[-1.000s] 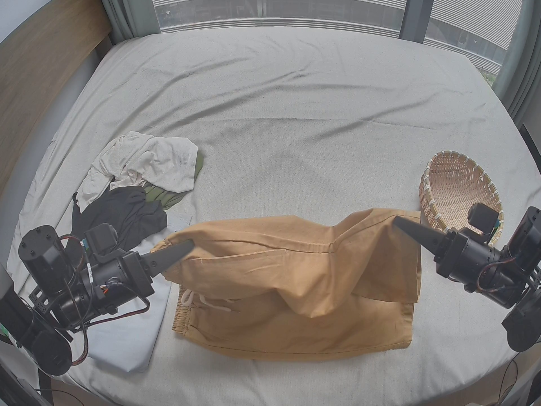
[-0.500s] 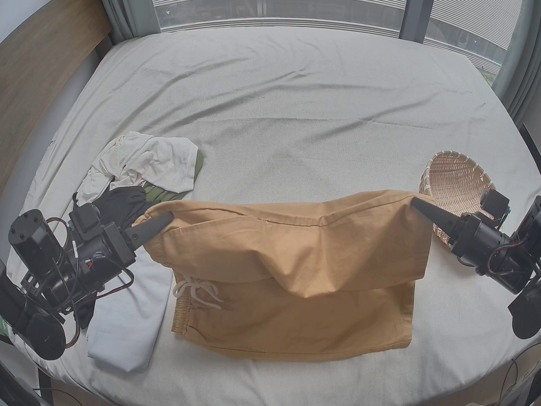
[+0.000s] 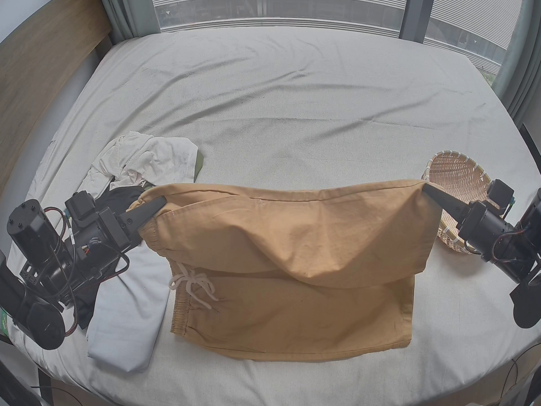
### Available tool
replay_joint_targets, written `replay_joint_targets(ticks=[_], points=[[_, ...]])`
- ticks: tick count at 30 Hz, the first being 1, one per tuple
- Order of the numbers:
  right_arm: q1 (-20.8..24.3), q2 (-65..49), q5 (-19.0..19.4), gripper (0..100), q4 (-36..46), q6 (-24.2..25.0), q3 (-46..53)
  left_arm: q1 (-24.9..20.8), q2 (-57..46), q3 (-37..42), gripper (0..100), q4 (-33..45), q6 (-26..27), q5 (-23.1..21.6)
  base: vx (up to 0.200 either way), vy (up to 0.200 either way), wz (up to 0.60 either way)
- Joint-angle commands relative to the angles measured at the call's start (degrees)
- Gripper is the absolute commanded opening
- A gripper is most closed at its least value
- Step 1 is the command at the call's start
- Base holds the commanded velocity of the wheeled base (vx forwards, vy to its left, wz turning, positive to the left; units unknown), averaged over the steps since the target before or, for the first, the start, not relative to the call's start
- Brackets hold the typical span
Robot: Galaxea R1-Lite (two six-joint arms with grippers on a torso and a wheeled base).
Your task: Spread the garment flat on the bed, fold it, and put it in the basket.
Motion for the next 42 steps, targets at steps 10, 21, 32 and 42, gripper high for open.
replay_joint_targets(ticks=[10,21,32,42], points=[[-3.0,-0.1,0.1,0,-0.1,1.3,-2.2,1.1,-0.2,-0.7,0,-0.2,0.1,-0.2,0.000,0.000,0.00],[-4.4,-0.5,0.2,0,-0.1,2.0,-3.0,1.9,-0.5,-0.8,0,-0.2,1.4,-0.5,0.000,0.000,0.00],[-5.4,-4.1,2.1,0,-0.1,3.8,-4.0,1.9,-1.3,-0.6,0,-0.2,2.1,-1.3,0.000,0.000,0.00],[-5.1,-5.4,2.1,0,-0.1,4.0,-4.0,1.8,-4.8,-0.5,0,-0.2,2.1,-1.7,0.000,0.000,0.00]])
